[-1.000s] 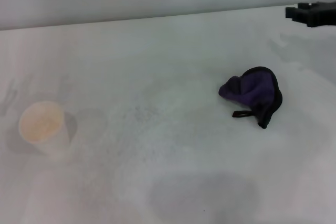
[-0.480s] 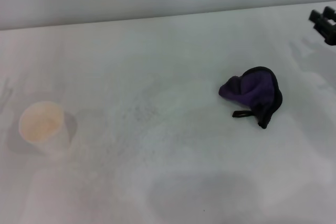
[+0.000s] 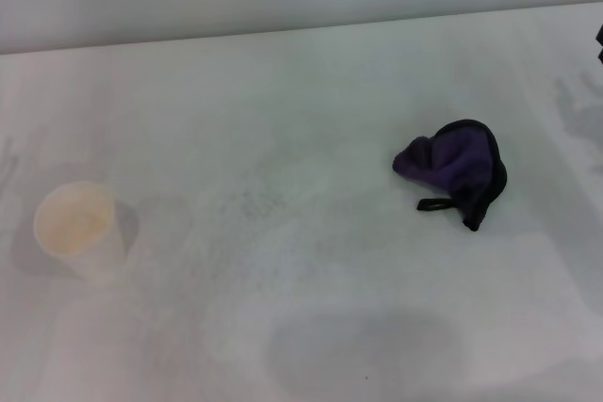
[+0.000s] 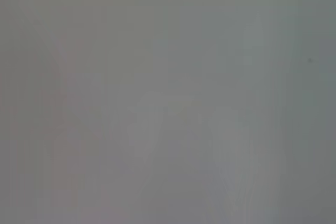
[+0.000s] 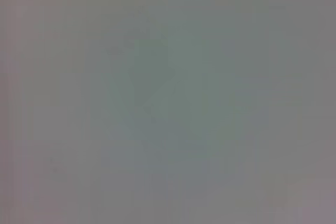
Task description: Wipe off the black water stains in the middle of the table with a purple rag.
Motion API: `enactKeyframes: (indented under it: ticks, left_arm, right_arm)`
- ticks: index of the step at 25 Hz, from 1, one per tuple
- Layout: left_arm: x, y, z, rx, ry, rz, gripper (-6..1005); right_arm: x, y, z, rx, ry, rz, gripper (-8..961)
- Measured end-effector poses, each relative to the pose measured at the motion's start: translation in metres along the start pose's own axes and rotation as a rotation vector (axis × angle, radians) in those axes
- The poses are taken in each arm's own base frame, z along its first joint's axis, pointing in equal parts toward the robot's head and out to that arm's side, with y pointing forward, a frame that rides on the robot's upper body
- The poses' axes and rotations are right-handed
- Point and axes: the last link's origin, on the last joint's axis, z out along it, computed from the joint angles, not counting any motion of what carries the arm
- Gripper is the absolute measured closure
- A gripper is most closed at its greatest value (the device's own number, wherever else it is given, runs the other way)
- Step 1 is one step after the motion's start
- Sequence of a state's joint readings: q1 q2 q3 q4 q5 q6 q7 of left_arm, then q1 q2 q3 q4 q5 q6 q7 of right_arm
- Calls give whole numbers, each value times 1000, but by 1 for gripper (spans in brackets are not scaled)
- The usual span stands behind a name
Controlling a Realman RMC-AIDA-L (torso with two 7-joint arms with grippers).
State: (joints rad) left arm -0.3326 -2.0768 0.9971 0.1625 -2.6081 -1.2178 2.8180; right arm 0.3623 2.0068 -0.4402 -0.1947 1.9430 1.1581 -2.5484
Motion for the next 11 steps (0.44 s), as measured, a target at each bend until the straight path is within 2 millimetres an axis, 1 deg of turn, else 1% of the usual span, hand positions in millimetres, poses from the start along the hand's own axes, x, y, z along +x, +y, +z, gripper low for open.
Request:
enactKeyframes:
  ticks: [4, 11]
  left_arm:
    - [1, 0, 1, 7, 9, -5, 107]
    - [1, 3, 5, 3, 5, -5, 107]
  right_arm:
    - [0, -3, -2, 34, -13, 19, 568]
    - [2, -6, -5, 73, -18, -10, 567]
